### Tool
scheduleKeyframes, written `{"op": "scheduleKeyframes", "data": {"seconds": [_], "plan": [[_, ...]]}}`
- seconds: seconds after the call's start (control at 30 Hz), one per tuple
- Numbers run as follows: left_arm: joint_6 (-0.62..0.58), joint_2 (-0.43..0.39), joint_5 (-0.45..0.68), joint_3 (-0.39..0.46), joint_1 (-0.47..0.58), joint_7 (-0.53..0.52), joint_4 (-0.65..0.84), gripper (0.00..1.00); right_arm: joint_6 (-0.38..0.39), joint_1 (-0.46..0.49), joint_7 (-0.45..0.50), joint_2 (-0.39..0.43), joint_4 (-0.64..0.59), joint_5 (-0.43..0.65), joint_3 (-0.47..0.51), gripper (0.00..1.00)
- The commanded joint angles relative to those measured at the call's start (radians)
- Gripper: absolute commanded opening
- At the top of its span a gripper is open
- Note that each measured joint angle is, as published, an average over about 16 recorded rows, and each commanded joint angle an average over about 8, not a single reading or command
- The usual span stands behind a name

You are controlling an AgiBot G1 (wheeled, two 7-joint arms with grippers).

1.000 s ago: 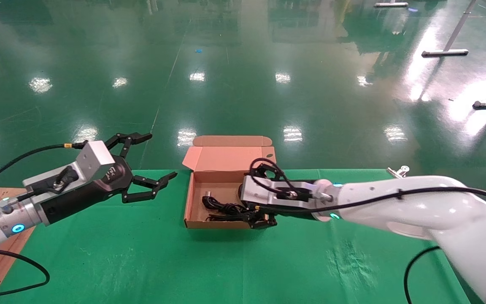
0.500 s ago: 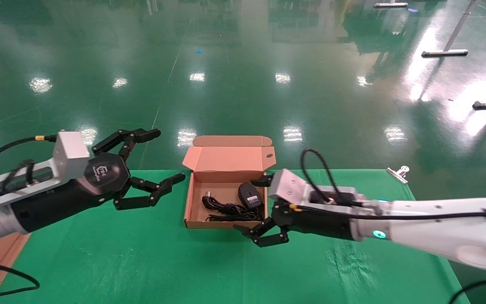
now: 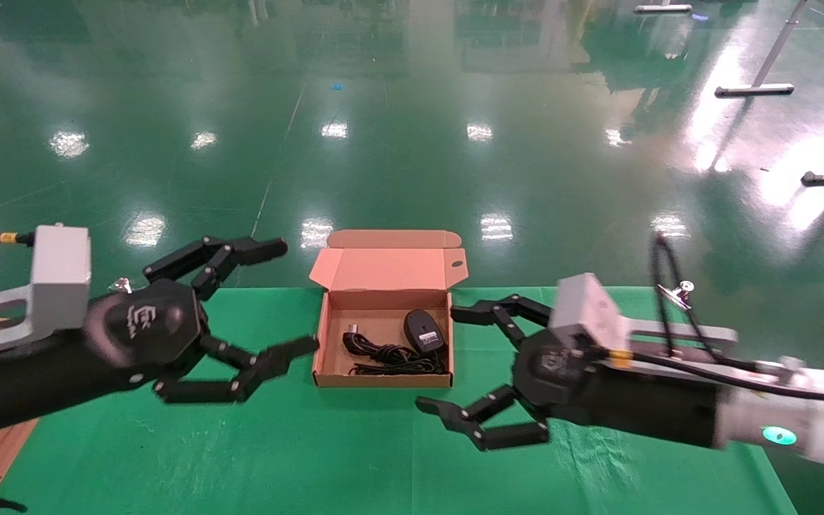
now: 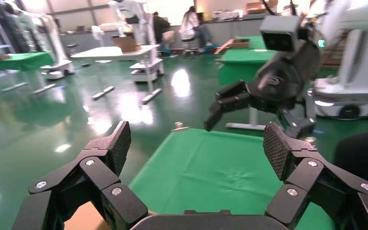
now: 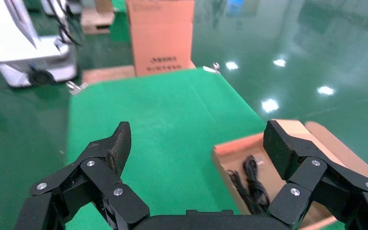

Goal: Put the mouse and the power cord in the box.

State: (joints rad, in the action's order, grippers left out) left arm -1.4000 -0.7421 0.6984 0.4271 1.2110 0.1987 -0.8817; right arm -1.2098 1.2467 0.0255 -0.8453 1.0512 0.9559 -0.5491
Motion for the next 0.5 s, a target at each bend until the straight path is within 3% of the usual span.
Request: {"op": "scheduleKeyframes", "data": {"seconds": [0.03,0.5], "plan": [[-0.010,0.014,0.003,-0.016,-0.015,-0.041,-0.043,1.00,-0.031,-0.019,0.018,0.025,0.025,-0.024,0.029,1.00],[-0.081,0.110,0.027,-0.124,-0.115,-0.326,-0.340,1.00,-0.245,-0.148,0.139,0.201,0.200,-0.193,0.231,1.00]]}}
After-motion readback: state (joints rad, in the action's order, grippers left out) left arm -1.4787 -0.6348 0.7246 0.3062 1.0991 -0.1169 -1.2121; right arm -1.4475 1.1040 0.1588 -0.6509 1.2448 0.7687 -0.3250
